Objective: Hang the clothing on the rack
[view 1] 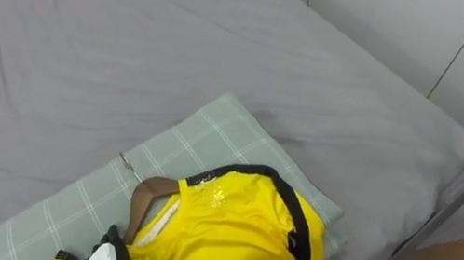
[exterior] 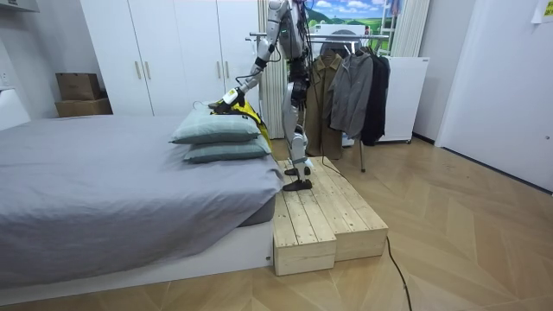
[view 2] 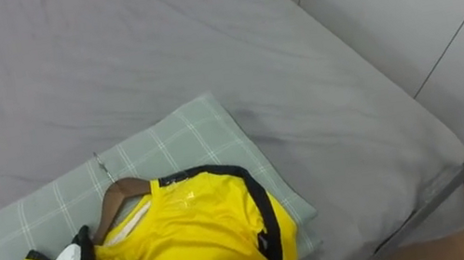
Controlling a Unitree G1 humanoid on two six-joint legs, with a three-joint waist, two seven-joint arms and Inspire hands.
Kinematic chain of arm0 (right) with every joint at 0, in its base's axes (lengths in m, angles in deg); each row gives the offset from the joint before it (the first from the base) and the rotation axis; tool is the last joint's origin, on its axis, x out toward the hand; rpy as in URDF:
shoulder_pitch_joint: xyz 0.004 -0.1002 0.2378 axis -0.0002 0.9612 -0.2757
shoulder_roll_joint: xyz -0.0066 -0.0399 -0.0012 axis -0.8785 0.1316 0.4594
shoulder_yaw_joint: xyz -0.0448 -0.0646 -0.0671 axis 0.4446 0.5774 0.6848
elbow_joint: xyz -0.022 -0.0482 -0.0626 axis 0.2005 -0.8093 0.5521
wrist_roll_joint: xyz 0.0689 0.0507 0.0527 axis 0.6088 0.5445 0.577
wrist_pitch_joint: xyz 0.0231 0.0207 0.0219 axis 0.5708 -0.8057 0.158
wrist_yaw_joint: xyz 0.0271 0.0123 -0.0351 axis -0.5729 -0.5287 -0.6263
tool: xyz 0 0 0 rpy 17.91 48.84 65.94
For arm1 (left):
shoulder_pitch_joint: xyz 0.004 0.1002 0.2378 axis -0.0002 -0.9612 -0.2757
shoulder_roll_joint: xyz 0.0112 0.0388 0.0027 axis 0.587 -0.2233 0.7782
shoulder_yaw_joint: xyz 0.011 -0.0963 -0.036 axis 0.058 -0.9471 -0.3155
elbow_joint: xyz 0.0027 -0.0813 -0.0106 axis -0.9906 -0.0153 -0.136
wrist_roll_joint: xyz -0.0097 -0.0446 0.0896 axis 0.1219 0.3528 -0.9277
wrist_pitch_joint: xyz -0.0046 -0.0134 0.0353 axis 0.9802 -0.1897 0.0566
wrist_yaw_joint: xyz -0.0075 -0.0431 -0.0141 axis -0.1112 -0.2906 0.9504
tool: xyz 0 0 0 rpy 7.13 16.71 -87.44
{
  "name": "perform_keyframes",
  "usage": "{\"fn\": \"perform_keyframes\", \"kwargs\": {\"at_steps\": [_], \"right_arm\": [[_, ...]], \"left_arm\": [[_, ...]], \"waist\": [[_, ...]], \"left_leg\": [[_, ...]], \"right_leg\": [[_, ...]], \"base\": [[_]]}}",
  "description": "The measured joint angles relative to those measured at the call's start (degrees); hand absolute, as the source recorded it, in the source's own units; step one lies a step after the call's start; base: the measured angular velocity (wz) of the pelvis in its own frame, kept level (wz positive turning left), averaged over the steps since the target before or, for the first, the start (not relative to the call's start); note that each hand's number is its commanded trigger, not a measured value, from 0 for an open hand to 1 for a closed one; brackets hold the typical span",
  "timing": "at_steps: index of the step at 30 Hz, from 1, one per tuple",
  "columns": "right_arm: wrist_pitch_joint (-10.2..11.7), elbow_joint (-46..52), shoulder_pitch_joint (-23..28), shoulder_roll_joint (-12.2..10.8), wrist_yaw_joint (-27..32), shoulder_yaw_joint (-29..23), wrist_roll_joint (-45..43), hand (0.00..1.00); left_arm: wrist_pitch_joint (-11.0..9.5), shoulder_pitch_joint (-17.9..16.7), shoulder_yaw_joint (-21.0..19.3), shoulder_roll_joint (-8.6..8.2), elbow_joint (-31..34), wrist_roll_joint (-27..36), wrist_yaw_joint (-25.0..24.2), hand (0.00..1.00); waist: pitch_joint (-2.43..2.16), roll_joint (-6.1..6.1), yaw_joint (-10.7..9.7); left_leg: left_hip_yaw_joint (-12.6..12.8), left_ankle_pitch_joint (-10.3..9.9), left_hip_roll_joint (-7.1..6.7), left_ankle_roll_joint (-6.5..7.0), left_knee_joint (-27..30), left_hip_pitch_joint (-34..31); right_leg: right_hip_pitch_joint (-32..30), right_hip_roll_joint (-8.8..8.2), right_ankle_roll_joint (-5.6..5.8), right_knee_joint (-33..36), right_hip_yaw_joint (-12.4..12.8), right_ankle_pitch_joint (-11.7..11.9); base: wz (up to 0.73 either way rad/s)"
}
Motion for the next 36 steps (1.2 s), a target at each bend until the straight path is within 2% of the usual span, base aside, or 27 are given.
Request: {"fn": "perform_keyframes", "kwargs": {"at_steps": [5,9,17,25,27,36], "right_arm": [[0.3,0.0,0.0,0.0,0.0,0.0,0.4,0.0],[0.5,0.0,0.0,0.3,-0.1,-0.1,0.5,0.0],[0.5,0.1,-0.1,0.5,0.2,-0.2,0.4,0.0],[0.4,0.0,-0.2,1.2,-0.2,-0.1,0.3,0.0],[0.4,0.0,-0.1,1.4,-0.2,-0.1,0.3,0.0],[0.5,0.1,0.3,1.4,-0.3,-0.1,0.6,0.0]], "left_arm": [[-0.5,0.6,-0.5,0.86,0.0,0.0,0.2,1.0],[-0.5,1.8,-0.7,2.71,0.0,2.8,0.6,1.0],[-0.3,1.8,0.8,3.72,0.1,4.4,0.2,1.0],[0.3,1.6,0.8,3.57,0.2,4.5,-1.0,1.0],[0.6,1.5,0.8,3.47,0.1,4.5,-1.2,1.0],[1.3,1.1,1.7,3.1,0.1,4.4,-1.3,1.0]], "waist": [[0.17,0.15,-0.1],[0.15,0.59,-0.2],[0.22,1.39,-0.6],[0.3,2.89,-0.8],[0.54,3.34,-0.8],[0.44,3.66,-1.0]], "left_leg": [[0.0,0.0,0.06,0.0,0.2,-0.4],[-0.2,0.0,0.08,0.0,0.3,-0.6],[-0.5,0.0,0.06,0.0,0.3,-0.2],[-0.5,0.0,-0.02,0.0,0.1,0.4],[-0.4,0.0,-0.04,0.0,-0.3,1.1],[-0.2,0.0,-0.08,-0.01,-0.6,2.7]], "right_leg": [[-0.3,0.05,-0.02,0.0,0.0,0.0],[-0.3,0.01,0.0,0.2,-0.1,0.2],[0.5,-0.08,0.01,0.0,-0.8,0.2],[0.9,-0.11,0.01,0.1,-0.7,0.2],[1.5,-0.11,0.01,-0.1,-0.7,0.2],[3.0,-0.16,0.02,-0.5,-0.7,0.2]], "base": [[0.0],[0.0],[0.03],[0.0],[0.0],[0.0]]}}
